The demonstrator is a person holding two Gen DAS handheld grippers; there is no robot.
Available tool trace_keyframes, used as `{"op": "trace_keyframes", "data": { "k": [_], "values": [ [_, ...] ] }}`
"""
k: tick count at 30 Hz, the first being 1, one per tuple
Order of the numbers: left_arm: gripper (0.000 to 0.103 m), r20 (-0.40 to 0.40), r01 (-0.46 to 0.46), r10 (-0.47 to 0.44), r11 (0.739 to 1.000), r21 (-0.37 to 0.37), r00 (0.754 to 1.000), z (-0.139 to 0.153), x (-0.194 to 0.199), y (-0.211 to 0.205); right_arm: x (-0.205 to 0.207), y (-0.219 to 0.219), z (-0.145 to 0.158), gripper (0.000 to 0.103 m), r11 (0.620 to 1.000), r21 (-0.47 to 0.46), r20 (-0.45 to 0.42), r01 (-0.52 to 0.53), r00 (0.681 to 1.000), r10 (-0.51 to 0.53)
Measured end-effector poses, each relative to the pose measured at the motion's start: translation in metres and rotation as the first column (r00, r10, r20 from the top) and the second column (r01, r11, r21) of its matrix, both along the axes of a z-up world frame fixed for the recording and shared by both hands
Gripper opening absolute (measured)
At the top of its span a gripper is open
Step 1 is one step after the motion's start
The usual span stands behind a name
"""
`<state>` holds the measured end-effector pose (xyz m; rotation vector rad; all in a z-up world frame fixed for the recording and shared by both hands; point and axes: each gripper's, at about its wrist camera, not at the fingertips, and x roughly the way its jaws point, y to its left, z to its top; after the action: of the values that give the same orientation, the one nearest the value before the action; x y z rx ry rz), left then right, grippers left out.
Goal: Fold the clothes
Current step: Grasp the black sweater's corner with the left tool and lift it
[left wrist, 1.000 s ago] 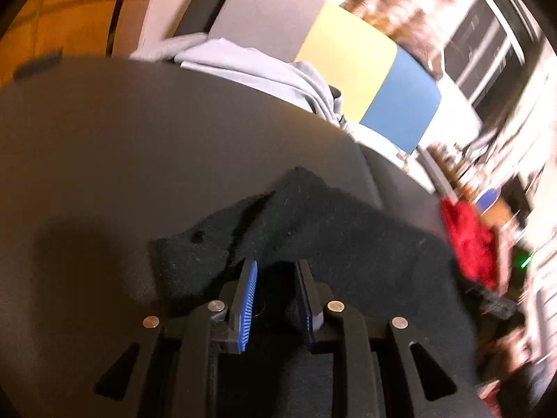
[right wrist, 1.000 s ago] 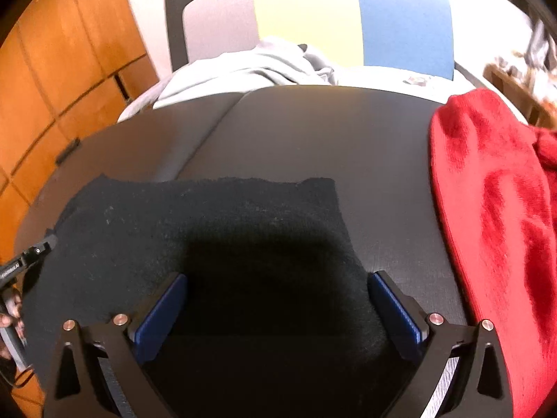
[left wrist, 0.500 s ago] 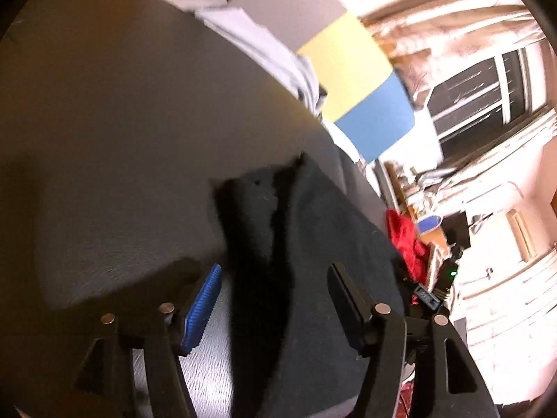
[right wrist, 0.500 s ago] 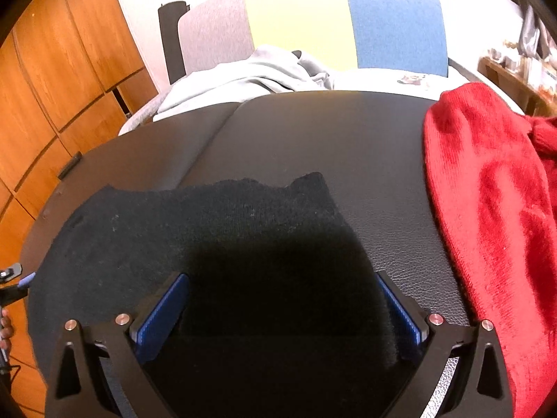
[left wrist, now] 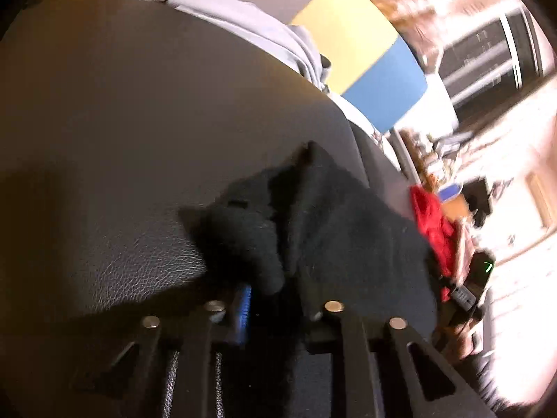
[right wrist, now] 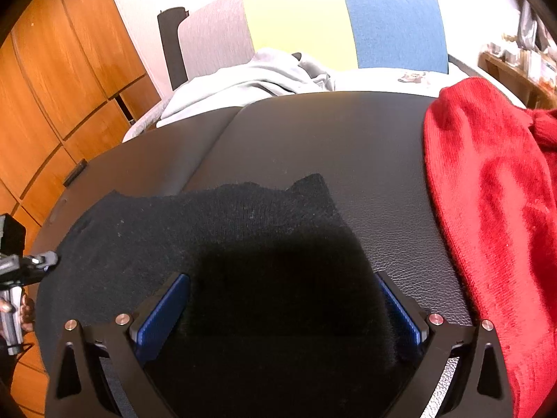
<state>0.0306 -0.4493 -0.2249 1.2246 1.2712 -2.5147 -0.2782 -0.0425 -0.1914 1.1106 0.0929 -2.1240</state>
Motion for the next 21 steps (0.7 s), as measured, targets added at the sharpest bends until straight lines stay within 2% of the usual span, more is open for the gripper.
{"op": "trace_keyframes", "data": {
  "k": [2,5,7,8,11,13,16,19,21],
  "values": [
    [0.015,0.000,-0.030,0.030,0.999,0.036,1.000,-0.003,0.000,-0.004,0.001,0.000,0.000,0.103,1.000,-0.003,0.002,0.001,1.000,-0.001],
    [0.014,0.019,-0.041,0.041,0.999,0.002,0.999,0.000,-0.007,-0.005,0.004,0.001,0.004,0.103,1.000,-0.005,0.011,-0.017,1.000,0.017],
    [0.014,0.033,-0.047,0.048,0.998,-0.029,0.998,0.004,-0.010,-0.007,0.010,0.005,0.011,0.103,0.996,-0.045,0.030,-0.079,0.996,0.081],
    [0.014,0.038,-0.049,0.050,0.998,-0.041,0.998,0.007,-0.011,-0.011,0.017,0.008,0.018,0.103,0.990,-0.054,0.012,-0.131,0.991,0.132],
    [0.014,0.068,-0.034,0.044,0.990,-0.136,0.997,0.017,-0.017,-0.016,0.046,0.019,0.045,0.103,0.944,-0.068,-0.051,-0.324,0.946,0.321],
    [0.014,0.095,-0.019,0.038,0.981,-0.194,0.995,0.022,-0.021,-0.016,0.057,0.024,0.053,0.103,0.915,-0.049,-0.051,-0.401,0.916,0.399],
    [0.015,0.134,0.009,0.027,0.966,-0.259,0.991,0.024,-0.025,-0.016,0.068,0.024,0.057,0.103,0.879,0.029,-0.049,-0.477,0.877,0.478],
    [0.017,0.155,0.013,0.029,0.964,-0.266,0.987,0.020,-0.026,-0.017,0.074,0.012,0.054,0.103,0.841,0.108,-0.043,-0.531,0.842,0.537],
    [0.019,0.144,-0.016,0.050,0.973,-0.232,0.988,0.014,-0.022,-0.020,0.080,-0.001,0.049,0.103,0.798,0.181,-0.037,-0.575,0.807,0.590]
  ]
}}
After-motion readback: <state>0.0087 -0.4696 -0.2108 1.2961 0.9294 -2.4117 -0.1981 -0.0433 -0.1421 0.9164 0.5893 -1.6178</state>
